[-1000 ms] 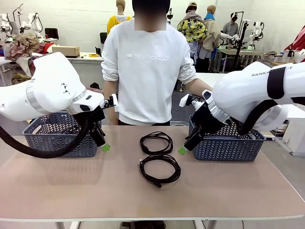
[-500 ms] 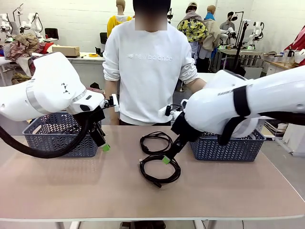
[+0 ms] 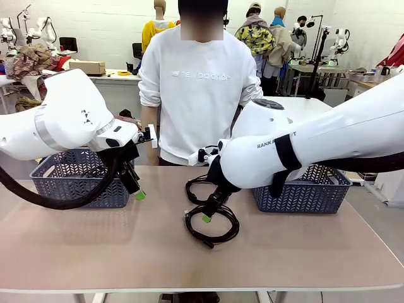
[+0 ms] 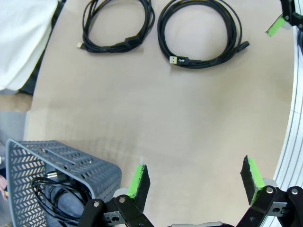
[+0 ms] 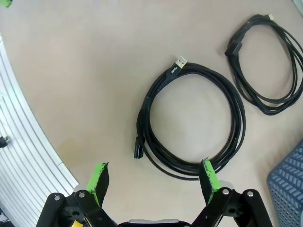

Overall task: Organize the cables according to human instructions.
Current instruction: Pick up a bundle of cables and place it in the basket indicated by the human.

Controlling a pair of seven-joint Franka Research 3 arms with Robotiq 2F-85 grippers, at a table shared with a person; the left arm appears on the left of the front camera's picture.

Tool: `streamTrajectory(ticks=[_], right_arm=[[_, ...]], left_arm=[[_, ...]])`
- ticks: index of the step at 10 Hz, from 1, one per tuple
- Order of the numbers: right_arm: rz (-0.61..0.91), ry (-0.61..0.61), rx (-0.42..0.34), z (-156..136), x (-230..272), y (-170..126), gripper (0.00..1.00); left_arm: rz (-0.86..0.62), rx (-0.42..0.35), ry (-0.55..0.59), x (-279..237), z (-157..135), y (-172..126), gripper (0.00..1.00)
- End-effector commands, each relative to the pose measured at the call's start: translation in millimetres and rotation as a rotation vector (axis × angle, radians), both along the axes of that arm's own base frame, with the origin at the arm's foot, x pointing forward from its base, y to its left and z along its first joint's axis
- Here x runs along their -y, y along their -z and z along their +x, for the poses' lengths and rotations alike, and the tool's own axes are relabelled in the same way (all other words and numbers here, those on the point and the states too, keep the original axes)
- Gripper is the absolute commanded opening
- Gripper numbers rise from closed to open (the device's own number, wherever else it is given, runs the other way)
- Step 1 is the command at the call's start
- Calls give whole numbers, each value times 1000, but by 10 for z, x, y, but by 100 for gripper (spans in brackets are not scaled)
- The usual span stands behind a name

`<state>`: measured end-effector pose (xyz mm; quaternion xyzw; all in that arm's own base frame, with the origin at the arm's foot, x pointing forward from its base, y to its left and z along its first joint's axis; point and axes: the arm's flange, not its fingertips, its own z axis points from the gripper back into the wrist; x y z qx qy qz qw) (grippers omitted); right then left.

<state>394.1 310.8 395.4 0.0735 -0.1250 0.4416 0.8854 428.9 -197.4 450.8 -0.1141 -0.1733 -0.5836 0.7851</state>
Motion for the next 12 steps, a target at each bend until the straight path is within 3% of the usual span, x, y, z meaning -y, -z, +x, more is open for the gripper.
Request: streamTrajectory(ticks=[1,6,12], right_arm=[[-5,29,-1,60,-169,126,100],[-22,23,-27,102,-343,431,100],[-45,56,-2,315,-502,676,100]], left_arm=[[0,2,-5,-20,3,-4,100],[0,2,-5,-20,3,-4,100],[0,2,-5,-20,3,-4,100]])
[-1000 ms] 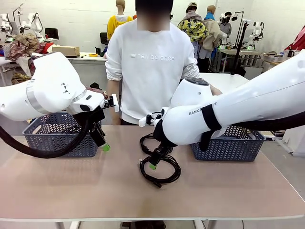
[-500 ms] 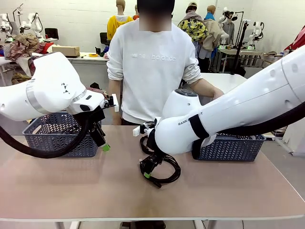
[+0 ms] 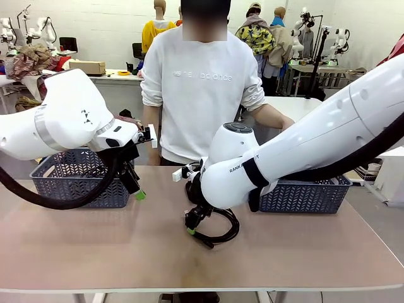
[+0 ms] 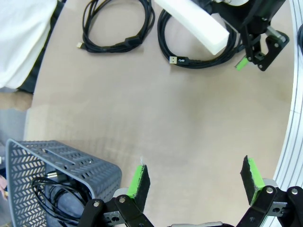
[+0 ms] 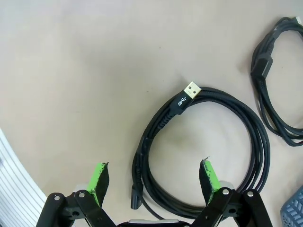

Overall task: Organize the cables according to human instructions.
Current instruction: Pick up a bundle of cables and place it in the basket indicated by the human.

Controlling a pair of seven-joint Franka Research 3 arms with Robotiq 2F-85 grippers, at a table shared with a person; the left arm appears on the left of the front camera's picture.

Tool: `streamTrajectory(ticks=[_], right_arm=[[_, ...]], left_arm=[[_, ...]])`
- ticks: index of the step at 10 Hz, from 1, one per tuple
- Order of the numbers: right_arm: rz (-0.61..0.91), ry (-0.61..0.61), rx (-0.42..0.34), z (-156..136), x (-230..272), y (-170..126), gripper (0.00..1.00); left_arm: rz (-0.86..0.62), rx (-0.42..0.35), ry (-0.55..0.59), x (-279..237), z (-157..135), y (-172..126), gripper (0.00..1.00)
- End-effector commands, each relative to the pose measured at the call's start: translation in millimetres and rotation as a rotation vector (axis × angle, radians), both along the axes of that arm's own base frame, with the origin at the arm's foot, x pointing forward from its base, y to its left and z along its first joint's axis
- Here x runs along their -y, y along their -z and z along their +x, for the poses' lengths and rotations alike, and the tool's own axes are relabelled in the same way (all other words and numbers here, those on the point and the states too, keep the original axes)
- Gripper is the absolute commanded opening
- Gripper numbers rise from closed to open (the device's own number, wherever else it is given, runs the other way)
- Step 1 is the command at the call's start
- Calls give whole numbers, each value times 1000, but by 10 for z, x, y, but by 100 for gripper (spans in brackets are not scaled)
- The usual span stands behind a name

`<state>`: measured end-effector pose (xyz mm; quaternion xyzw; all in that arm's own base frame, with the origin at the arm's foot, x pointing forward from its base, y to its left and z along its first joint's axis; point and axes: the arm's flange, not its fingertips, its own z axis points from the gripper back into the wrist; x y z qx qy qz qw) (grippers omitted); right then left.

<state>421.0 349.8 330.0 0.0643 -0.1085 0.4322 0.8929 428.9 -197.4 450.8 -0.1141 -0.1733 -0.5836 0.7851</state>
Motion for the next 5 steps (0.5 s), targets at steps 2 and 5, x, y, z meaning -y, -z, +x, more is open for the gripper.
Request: streamTrajectory(ticks=[2,5], right_arm=[[-23,50,27,97,-130,97,100],[-28,49,19,144,-167,220,100]], left_arm=[[0,2,-5,-20,3,-3,100],[0,2,-5,-20,3,-3,100]])
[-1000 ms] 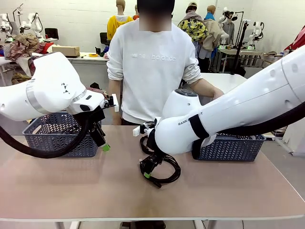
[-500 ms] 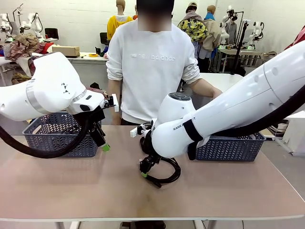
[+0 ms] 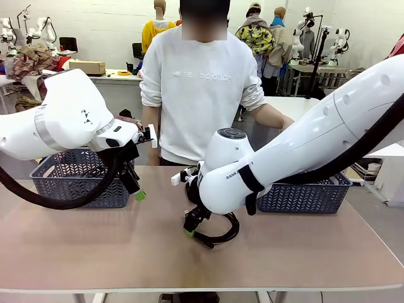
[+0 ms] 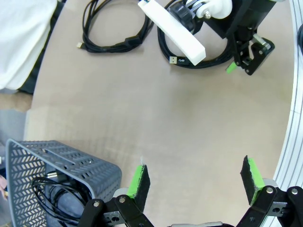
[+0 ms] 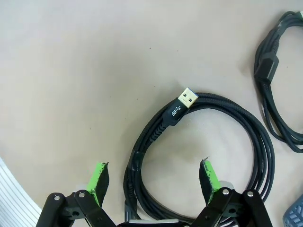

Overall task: Organize the cables according to human instructions.
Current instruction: Pick up a bundle of cables and place it in the basket indicated by the human.

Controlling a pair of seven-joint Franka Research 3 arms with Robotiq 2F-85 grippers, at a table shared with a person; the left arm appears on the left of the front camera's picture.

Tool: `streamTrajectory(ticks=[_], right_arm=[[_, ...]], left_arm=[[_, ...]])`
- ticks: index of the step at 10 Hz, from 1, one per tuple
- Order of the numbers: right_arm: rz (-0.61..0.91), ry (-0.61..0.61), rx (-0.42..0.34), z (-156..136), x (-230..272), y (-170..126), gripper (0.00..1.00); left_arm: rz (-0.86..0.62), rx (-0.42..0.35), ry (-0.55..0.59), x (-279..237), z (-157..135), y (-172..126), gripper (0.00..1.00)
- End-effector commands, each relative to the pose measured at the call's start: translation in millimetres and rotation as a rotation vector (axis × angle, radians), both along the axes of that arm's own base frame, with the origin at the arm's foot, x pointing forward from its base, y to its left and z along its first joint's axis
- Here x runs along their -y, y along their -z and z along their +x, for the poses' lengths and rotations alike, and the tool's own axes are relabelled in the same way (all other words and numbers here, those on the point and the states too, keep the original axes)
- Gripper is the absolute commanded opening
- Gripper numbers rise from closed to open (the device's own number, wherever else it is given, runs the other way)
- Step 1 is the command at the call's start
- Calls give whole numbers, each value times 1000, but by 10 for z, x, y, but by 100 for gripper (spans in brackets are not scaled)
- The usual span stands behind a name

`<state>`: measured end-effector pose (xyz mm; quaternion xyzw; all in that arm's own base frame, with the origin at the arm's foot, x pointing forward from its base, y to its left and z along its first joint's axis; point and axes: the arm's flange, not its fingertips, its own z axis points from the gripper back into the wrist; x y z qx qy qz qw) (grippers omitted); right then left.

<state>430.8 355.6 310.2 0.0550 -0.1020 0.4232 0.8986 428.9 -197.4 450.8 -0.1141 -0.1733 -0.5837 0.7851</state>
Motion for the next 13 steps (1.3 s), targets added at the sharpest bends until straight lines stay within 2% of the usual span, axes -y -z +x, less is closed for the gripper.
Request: streamTrajectory(ticks=[1,7,8,9,10,11,12,13], right_arm=[[-12,26,25,49,-118,40,100],[-41,23,7,43,-195,138,100],[-30,17,12,40,-202,141,87],[-22,17,22,39,-209,134,80],[-12,19,28,41,-216,130,67],[-8,20,32,39,-219,134,60],[-7,23,31,36,-219,141,47],[-8,30,26,35,-214,138,40]], left_arm=[[0,2,-5,-20,3,-3,100],[0,2,-5,-20,3,-3,100],[0,2,-5,-20,3,-3,100],[0,2,-5,-20,3,-3,100],[0,2,-5,-20,3,-3,100],[0,2,-5,-20,3,-3,100],[0,2,-5,-20,3,-3,100],[0,2,-5,-20,3,-3,100]])
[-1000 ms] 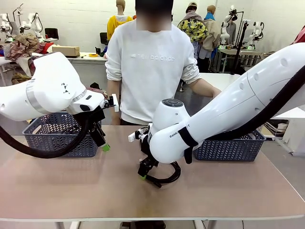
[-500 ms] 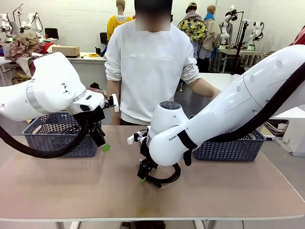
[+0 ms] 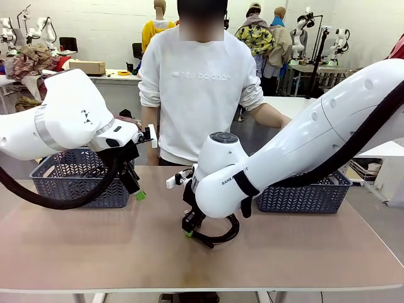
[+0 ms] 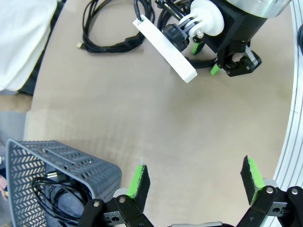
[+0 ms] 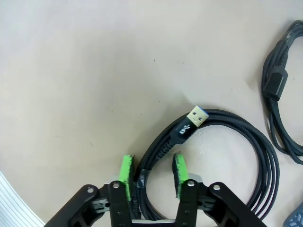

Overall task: Organize the cables according to human instructions.
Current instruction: Pick up a bundle of cables and place it in the basket indicated by the human.

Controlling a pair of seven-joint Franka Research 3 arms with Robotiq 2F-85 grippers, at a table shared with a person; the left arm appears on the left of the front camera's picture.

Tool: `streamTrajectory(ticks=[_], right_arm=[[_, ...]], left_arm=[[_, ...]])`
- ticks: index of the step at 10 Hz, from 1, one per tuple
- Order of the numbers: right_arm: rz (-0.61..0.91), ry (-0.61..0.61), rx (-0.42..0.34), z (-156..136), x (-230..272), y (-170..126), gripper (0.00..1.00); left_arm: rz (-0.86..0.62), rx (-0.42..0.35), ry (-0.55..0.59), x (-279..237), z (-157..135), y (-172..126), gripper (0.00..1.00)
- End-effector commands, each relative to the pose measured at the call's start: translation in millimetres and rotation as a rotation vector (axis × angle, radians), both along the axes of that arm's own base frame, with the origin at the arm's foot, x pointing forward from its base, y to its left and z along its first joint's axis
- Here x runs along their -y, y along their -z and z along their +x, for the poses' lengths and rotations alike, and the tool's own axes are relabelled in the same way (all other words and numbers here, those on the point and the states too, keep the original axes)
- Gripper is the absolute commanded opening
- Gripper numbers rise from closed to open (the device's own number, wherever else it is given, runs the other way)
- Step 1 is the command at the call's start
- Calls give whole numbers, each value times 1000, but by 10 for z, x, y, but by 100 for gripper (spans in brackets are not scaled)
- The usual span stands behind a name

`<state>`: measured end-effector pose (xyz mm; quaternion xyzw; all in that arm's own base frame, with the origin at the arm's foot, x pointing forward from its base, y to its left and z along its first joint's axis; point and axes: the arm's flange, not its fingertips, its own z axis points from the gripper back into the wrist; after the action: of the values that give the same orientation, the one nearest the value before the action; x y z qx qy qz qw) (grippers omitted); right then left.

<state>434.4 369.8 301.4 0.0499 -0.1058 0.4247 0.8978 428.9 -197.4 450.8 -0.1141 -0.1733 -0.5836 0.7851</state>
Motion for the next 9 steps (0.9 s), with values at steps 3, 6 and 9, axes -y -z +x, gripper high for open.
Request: streamTrajectory(ticks=[3,6,9], right_arm=[[5,49,-11,-50,-48,39,7],[13,59,-41,-120,-21,10,0],[-24,28,-41,-307,162,-277,0]], left_arm=[[0,2,-5,-20,3,-3,100],[0,2,-5,-20,3,-3,100],[0,2,-5,-20,3,-3,100]])
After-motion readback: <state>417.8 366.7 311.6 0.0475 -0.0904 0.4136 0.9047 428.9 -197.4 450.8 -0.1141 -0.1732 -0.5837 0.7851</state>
